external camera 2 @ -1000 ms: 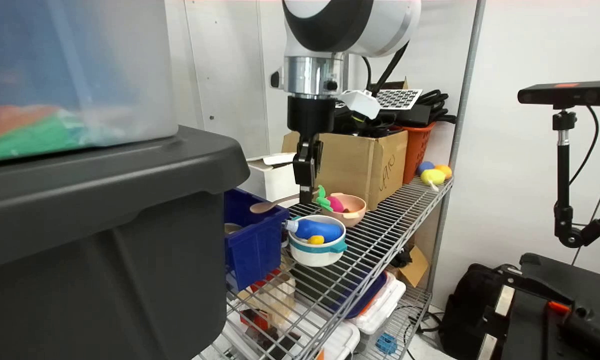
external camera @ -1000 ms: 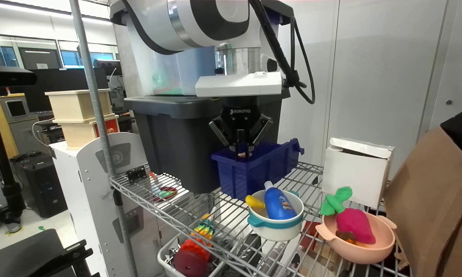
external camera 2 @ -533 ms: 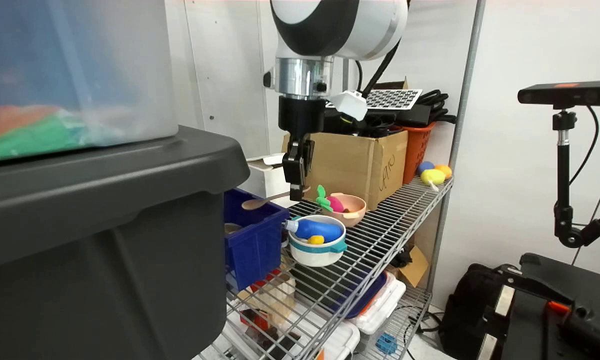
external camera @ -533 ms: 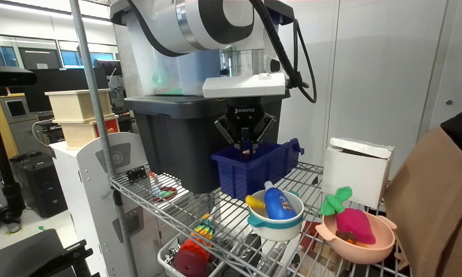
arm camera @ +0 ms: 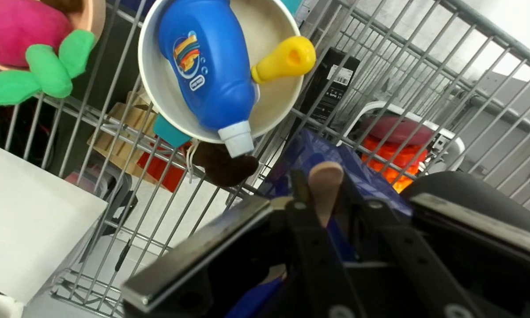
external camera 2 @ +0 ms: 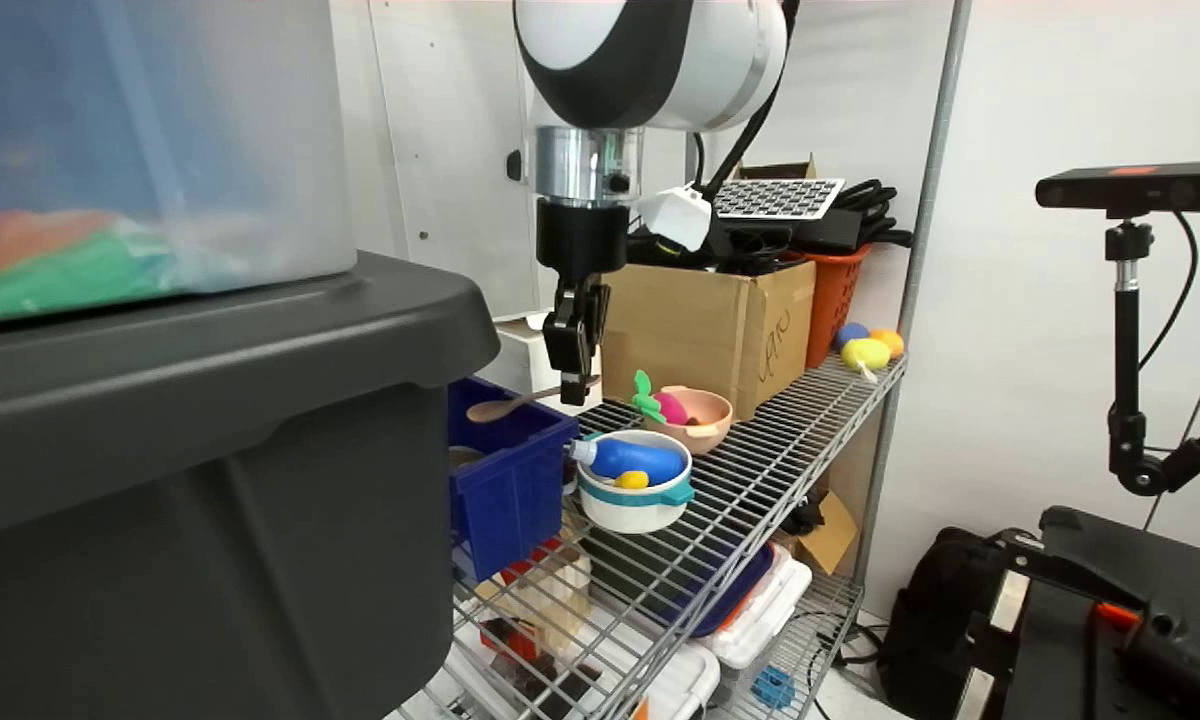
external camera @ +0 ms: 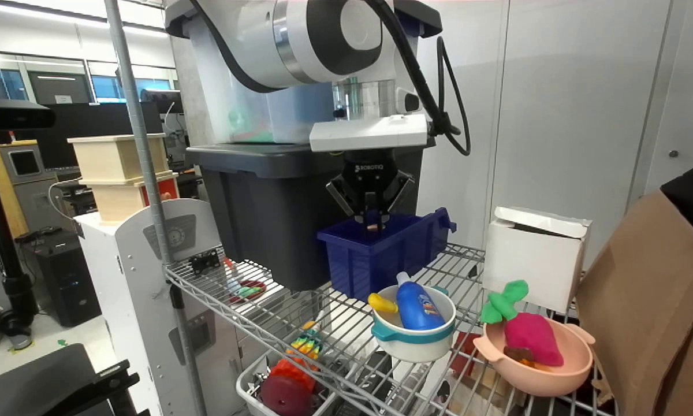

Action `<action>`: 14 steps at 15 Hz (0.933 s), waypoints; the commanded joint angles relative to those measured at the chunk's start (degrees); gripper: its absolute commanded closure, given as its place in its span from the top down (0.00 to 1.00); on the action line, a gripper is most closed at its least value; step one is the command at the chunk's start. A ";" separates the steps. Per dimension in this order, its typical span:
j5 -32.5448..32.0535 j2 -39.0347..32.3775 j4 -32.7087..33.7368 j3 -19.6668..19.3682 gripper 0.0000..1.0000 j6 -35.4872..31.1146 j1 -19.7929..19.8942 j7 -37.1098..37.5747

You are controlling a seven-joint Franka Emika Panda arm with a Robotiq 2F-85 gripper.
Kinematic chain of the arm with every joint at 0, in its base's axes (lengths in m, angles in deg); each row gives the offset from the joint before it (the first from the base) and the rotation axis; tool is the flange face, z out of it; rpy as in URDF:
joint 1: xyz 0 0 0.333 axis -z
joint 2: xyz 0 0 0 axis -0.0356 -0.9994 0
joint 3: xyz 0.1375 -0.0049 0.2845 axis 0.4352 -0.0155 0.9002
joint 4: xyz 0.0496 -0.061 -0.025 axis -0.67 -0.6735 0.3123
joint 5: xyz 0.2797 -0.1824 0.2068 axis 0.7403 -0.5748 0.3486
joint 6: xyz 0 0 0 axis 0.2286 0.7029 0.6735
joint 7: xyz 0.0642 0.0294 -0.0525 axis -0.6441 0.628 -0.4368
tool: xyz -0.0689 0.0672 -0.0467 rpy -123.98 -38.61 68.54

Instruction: Remove the spoon from the bowl

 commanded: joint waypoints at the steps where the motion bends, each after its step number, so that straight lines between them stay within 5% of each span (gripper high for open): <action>1: -0.86 -0.13 1.21 -0.51 0.51 0.59 -0.93 1.38; 8: 0.04 1.56 -0.33 -0.03 0.99 0.13 0.01 0.63; 14: 0.87 6.38 -5.69 -0.52 1.00 1.54 2.04 0.15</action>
